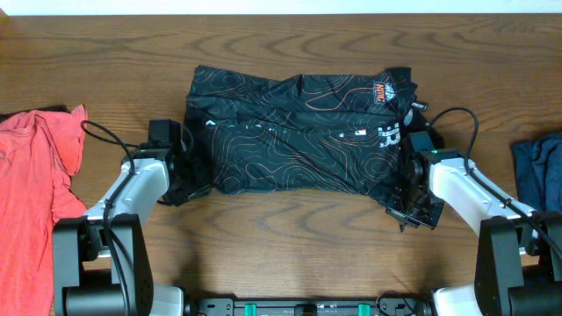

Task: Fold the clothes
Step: 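Grasp the jersey's lower left corner with the left gripper, then fold the jersey's bottom edge up toward the top edge with both grippers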

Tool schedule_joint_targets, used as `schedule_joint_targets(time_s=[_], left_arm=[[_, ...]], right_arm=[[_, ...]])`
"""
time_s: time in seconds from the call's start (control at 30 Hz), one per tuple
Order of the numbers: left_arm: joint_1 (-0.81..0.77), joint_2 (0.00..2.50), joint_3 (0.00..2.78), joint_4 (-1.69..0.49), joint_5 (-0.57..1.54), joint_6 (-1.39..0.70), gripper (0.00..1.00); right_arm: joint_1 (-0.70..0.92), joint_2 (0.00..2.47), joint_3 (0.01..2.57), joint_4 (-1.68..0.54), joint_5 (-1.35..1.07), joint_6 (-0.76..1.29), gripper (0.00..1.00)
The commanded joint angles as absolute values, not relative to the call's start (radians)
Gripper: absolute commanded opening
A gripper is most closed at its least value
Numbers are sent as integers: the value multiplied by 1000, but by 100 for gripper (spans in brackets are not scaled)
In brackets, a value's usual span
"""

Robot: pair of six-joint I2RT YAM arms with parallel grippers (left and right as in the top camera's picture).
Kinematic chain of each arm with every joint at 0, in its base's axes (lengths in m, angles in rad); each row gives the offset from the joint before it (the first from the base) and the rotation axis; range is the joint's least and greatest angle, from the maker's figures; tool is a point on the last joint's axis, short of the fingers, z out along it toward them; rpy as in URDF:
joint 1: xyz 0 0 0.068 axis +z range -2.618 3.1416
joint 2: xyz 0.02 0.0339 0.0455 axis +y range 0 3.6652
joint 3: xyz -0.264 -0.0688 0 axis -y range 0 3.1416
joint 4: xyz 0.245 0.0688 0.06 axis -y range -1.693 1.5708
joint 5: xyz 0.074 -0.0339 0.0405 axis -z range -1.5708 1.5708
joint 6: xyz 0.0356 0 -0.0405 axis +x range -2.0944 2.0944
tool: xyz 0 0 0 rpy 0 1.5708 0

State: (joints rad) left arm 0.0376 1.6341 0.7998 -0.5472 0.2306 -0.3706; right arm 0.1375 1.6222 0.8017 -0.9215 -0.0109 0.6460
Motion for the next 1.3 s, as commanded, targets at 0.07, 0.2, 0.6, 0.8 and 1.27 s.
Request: schedule_joint_targets(time_s=[0.07, 0.2, 0.6, 0.8, 1.27], left_arm=[[31, 1721, 706, -570, 317, -392, 8], [32, 1721, 707, -529, 274, -416, 6], [53, 1645, 748, -470, 216, -447, 6], [56, 1528, 750, -509, 213, -447, 6], [56, 1161, 751, -677, 120, -439, 6]], right_arm=[[131, 1608, 796, -907, -12, 633, 1], [131, 1608, 796, -885, -11, 612, 1], [131, 1608, 879, -862, 79, 560, 1], [131, 1608, 972, -934, 137, 559, 1], [130, 1608, 1080, -1032, 158, 576, 1]])
